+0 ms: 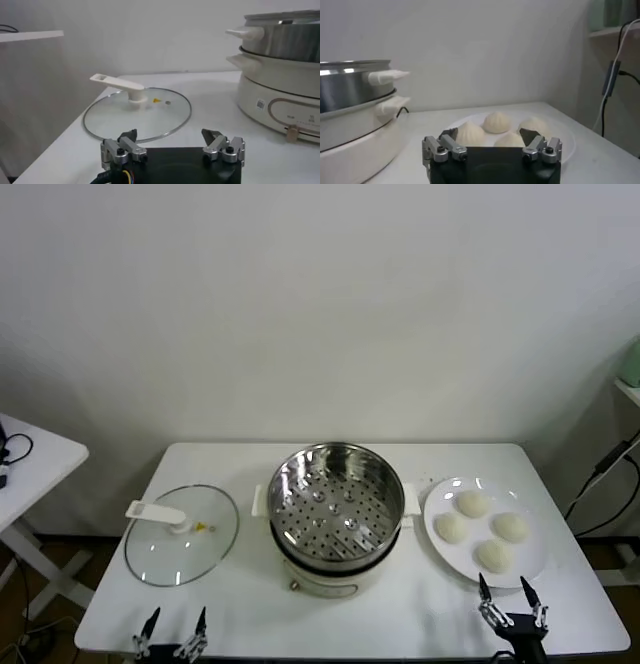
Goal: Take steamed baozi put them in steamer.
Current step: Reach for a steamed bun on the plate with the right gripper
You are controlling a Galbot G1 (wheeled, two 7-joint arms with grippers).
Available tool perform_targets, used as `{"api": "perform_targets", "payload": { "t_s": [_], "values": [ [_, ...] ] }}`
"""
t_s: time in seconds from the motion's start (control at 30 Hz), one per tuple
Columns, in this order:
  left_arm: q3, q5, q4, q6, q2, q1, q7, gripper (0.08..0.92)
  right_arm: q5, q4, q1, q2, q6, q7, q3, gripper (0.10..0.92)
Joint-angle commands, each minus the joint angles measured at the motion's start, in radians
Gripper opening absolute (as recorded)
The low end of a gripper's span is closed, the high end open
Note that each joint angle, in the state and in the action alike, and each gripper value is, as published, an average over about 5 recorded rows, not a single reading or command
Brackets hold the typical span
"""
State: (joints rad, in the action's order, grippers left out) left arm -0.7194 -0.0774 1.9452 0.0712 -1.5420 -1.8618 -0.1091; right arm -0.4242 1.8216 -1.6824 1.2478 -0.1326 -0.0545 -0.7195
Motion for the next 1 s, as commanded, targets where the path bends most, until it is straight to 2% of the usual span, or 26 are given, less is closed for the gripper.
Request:
{"api": "perform_targets", "payload": {
  "t_s": [0.03, 0.4, 0.57, 0.83, 1.0],
  "values": [
    [-0.001, 0.015, -0.005, 0.008, 0.004, 0.000, 0.000, 0.823, -0.002, 0.031, 0.159, -0.093, 0.279, 0.011, -0.033, 0.823],
    [0.011, 0.025, -0.010, 0.019, 0.004, 0.001, 0.001, 0.823, -0.111, -0.046, 0.506, -0.398, 0.636, 0.030, 0.106, 0.823],
    [0.012, 0.026, -0.015, 0.022, 0.007, 0.006, 0.001, 0.823, 0.004, -0.075, 0.631, -0.584, 0.749, -0.099, 0.244, 0.823],
    [0.011, 0.028, -0.027, 0.035, 0.014, 0.007, 0.001, 0.823, 0.307, -0.174, 0.898, -0.814, 0.693, -0.441, 0.561, 0.823],
    [0.010, 0.027, -0.033, 0.040, 0.017, 0.006, 0.002, 0.823, 0.355, -0.298, 1.175, -0.884, 0.587, -0.627, 0.864, 0.823]
  ]
}}
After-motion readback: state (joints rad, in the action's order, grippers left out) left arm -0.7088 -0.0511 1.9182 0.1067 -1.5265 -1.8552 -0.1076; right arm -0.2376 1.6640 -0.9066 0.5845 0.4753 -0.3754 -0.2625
